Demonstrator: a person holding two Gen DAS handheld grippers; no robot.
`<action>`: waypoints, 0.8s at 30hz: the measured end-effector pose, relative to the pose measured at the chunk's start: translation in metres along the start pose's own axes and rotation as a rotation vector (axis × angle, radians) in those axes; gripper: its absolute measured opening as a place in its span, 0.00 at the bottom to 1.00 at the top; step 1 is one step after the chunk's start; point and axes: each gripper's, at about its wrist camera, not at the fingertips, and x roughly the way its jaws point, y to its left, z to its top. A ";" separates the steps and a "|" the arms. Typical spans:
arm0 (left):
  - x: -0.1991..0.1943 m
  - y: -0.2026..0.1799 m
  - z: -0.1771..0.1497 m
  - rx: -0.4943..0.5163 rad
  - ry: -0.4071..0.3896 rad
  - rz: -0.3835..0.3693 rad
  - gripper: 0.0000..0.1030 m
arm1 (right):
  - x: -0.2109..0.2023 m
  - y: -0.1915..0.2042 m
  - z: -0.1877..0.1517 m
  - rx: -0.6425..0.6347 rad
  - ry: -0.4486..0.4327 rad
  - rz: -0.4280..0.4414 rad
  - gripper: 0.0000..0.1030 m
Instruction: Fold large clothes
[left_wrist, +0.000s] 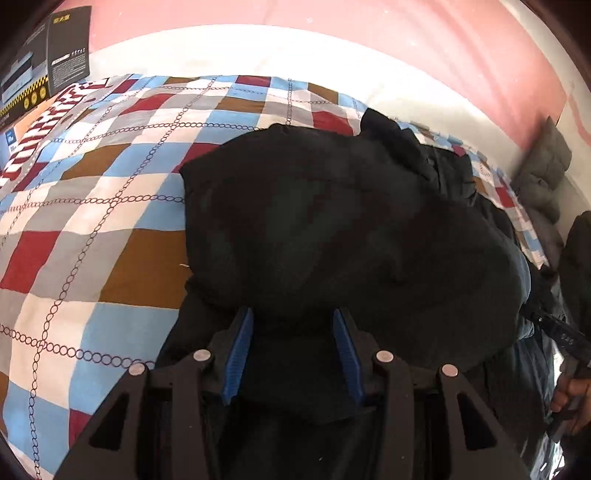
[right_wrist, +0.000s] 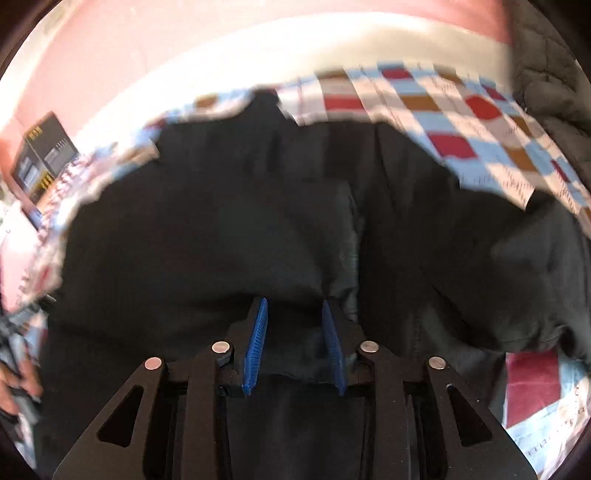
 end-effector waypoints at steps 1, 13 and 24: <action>0.002 -0.004 0.000 0.018 0.004 0.014 0.45 | 0.004 -0.004 0.001 0.007 -0.008 -0.018 0.29; -0.057 -0.038 -0.028 0.067 0.001 -0.063 0.41 | -0.079 -0.025 -0.028 0.111 -0.063 -0.026 0.41; -0.088 -0.106 -0.080 0.150 0.044 -0.133 0.41 | -0.139 -0.158 -0.112 0.463 -0.074 -0.030 0.65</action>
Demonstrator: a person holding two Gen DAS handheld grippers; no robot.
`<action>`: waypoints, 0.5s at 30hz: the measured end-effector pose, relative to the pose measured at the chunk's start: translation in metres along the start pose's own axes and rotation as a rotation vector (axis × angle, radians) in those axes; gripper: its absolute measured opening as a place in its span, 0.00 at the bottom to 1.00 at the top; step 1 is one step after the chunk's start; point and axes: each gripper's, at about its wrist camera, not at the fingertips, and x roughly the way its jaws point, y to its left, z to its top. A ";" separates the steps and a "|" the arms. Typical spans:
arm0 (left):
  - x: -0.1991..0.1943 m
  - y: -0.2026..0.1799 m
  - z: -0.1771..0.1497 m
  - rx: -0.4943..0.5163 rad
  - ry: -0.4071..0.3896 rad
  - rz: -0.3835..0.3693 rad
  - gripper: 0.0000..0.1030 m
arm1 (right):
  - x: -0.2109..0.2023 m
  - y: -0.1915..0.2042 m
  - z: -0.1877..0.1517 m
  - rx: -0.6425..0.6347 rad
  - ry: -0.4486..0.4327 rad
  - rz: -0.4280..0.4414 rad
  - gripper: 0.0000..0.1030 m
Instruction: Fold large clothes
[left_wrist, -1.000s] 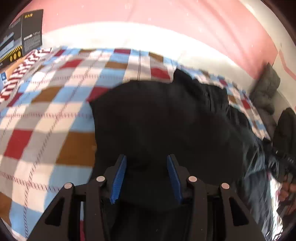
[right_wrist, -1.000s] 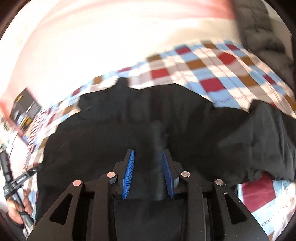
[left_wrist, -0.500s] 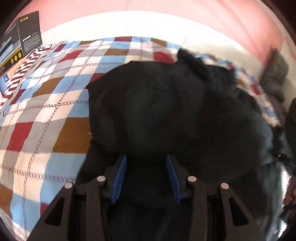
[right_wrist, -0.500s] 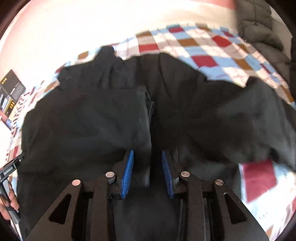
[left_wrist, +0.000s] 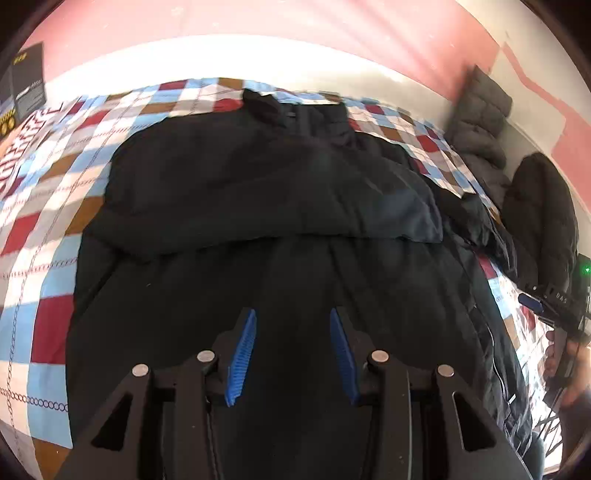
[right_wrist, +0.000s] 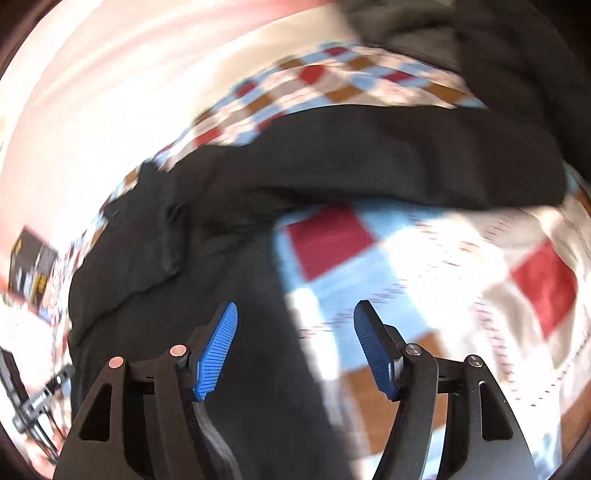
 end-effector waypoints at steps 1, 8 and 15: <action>0.000 -0.005 0.002 0.010 0.001 -0.001 0.42 | -0.005 -0.009 -0.001 0.016 -0.007 -0.002 0.66; 0.018 -0.050 0.028 0.076 0.012 -0.020 0.43 | -0.018 -0.083 0.011 0.204 -0.067 -0.015 0.67; 0.060 -0.125 0.065 0.181 0.016 -0.089 0.43 | -0.014 -0.142 0.031 0.354 -0.115 -0.050 0.67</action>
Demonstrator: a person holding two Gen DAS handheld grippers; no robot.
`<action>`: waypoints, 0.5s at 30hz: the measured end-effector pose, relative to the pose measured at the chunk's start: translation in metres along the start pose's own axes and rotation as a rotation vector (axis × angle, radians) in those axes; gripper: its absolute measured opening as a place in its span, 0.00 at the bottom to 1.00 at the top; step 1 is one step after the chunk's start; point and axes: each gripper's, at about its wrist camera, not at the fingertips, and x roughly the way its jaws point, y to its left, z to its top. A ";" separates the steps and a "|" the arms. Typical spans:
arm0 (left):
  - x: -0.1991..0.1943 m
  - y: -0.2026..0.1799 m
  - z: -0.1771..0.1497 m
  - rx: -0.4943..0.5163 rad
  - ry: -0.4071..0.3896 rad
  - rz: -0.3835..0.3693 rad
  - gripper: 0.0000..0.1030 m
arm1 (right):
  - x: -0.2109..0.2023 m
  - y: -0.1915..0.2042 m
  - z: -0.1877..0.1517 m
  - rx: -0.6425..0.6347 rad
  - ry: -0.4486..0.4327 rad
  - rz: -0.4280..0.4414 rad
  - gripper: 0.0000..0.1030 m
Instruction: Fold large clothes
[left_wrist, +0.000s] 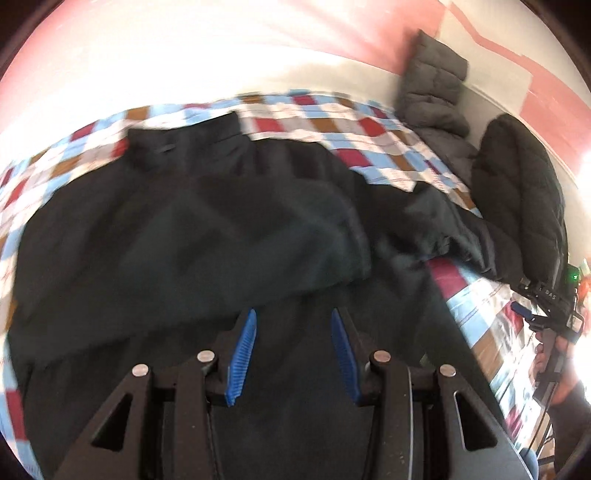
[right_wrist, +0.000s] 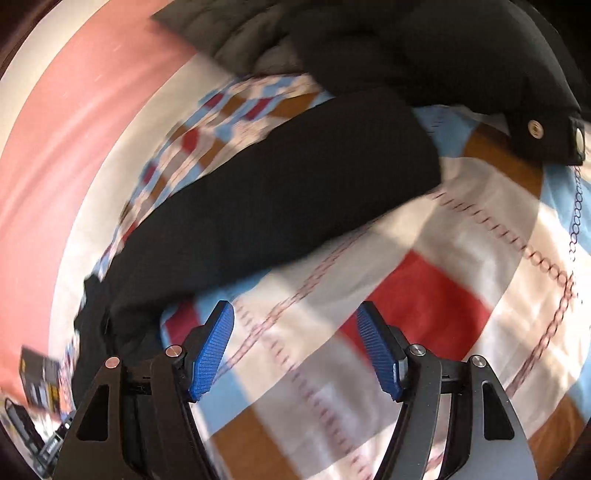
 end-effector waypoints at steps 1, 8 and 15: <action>0.008 -0.009 0.006 0.013 0.001 -0.011 0.43 | 0.002 -0.006 0.005 0.024 -0.004 0.003 0.67; 0.054 -0.048 0.030 0.063 0.033 -0.042 0.43 | 0.023 -0.033 0.037 0.119 -0.045 0.025 0.67; 0.076 -0.045 0.037 0.046 0.050 -0.025 0.43 | 0.035 -0.037 0.057 0.155 -0.107 0.009 0.68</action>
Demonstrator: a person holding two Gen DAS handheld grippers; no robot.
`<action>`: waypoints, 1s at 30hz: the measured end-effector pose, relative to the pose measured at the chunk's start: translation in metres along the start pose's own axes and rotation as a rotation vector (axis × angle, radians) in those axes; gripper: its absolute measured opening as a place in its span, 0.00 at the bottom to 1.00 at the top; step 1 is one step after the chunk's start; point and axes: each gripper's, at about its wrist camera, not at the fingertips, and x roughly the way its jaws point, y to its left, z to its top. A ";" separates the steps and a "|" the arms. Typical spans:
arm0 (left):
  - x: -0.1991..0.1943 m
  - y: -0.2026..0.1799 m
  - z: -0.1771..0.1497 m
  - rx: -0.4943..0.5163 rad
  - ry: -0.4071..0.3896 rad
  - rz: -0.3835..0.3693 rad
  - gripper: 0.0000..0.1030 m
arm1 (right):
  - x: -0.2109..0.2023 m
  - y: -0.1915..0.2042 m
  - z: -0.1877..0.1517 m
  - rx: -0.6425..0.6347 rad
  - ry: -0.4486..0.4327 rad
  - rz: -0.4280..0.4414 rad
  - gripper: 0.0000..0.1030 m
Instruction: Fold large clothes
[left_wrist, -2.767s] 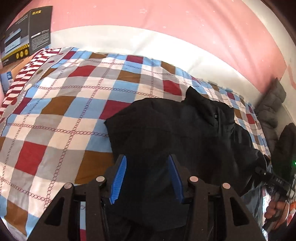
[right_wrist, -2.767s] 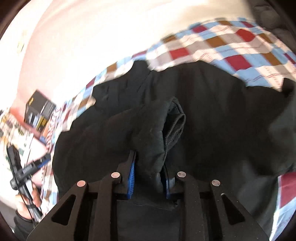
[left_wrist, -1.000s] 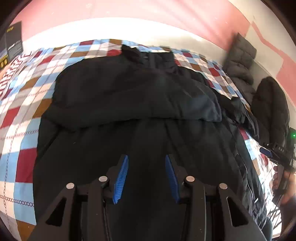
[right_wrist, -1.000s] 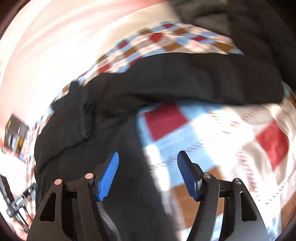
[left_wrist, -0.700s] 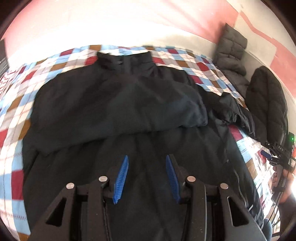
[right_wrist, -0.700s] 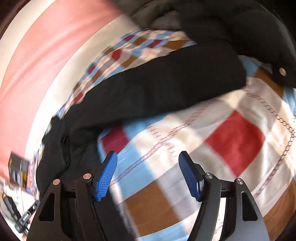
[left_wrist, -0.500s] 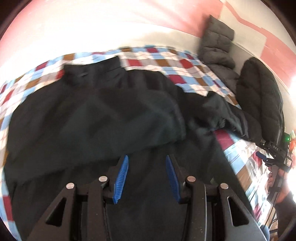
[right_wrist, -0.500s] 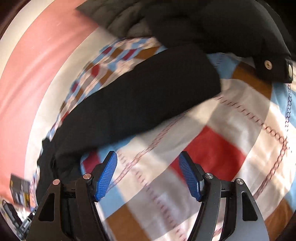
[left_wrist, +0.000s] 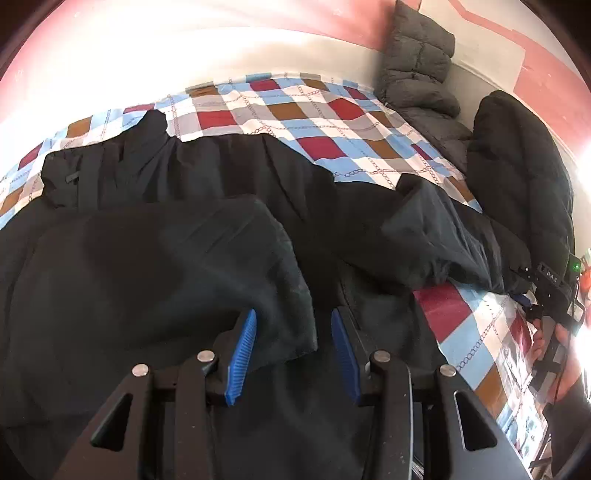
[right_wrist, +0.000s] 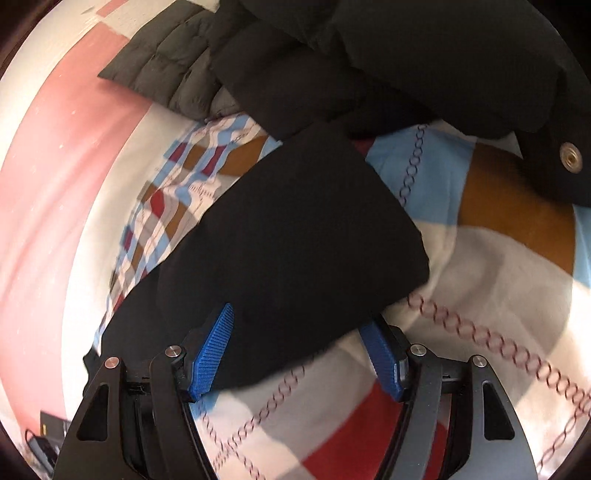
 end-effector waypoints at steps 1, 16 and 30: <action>0.002 0.001 0.000 -0.001 0.003 0.000 0.43 | 0.002 0.002 0.002 -0.004 -0.008 -0.011 0.68; -0.015 0.017 0.006 -0.030 -0.030 0.018 0.43 | -0.029 0.074 0.014 -0.248 -0.097 -0.167 0.28; -0.057 0.096 0.000 -0.141 -0.070 0.098 0.43 | -0.122 0.237 -0.035 -0.596 -0.159 0.174 0.26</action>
